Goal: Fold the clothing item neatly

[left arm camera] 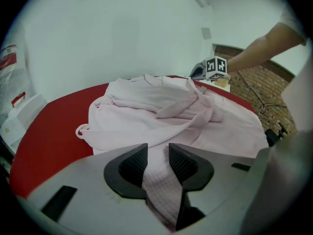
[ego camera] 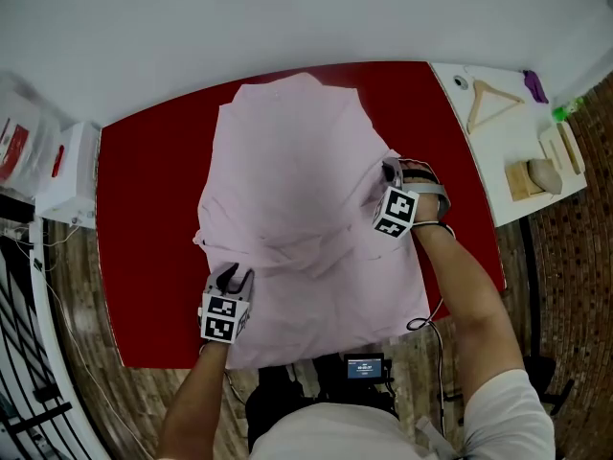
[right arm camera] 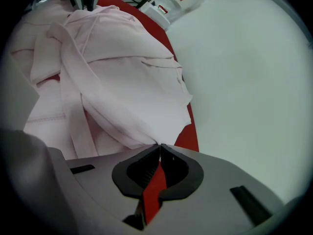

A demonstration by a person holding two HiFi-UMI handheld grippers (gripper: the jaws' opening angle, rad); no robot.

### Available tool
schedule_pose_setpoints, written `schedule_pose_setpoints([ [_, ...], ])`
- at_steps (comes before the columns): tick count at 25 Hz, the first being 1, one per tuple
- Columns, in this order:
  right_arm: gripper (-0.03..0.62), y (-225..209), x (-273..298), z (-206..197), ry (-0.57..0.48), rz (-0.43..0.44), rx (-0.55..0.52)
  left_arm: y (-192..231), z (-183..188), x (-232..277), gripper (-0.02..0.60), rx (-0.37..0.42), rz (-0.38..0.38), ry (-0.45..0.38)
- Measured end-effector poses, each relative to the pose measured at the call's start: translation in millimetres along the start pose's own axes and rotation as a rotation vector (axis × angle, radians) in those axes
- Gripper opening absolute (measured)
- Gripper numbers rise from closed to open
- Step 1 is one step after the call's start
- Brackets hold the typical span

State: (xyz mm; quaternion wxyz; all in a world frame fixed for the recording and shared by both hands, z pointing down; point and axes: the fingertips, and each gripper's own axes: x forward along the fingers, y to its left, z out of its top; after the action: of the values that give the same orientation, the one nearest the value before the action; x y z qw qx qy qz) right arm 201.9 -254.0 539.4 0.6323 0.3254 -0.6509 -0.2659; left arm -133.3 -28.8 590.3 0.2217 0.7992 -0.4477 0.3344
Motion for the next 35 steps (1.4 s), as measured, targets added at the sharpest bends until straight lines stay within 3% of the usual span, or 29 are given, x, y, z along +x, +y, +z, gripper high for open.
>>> schedule_pose_setpoints([
  [4,0.023,-12,-1,9,-0.020,-0.044,-0.009,0,1,-1,0.118,0.002,0.003,-0.004],
  [12,0.023,14,24,13,0.001,0.056,-0.046,-2,1,-1,0.118,-0.003,0.002,0.001],
  [14,0.023,21,29,12,0.006,0.103,-0.019,-2,1,-2,0.118,-0.003,0.005,0.006],
  [17,0.026,18,27,13,-0.012,0.108,0.043,-4,0,-5,0.118,0.007,0.005,0.014],
  [21,0.109,15,18,10,-0.032,0.127,0.107,-5,-4,-13,0.118,0.017,0.006,0.024],
  [26,0.121,4,0,0,-0.050,0.094,0.178,-5,-9,-22,0.118,-0.018,0.022,0.018],
  [30,0.120,2,-27,11,-0.124,0.075,0.280,-8,-9,-34,0.118,-0.037,0.035,0.006],
  [35,0.120,38,-71,58,-0.273,0.108,0.246,-25,-13,-43,0.118,-0.055,0.026,0.008],
])
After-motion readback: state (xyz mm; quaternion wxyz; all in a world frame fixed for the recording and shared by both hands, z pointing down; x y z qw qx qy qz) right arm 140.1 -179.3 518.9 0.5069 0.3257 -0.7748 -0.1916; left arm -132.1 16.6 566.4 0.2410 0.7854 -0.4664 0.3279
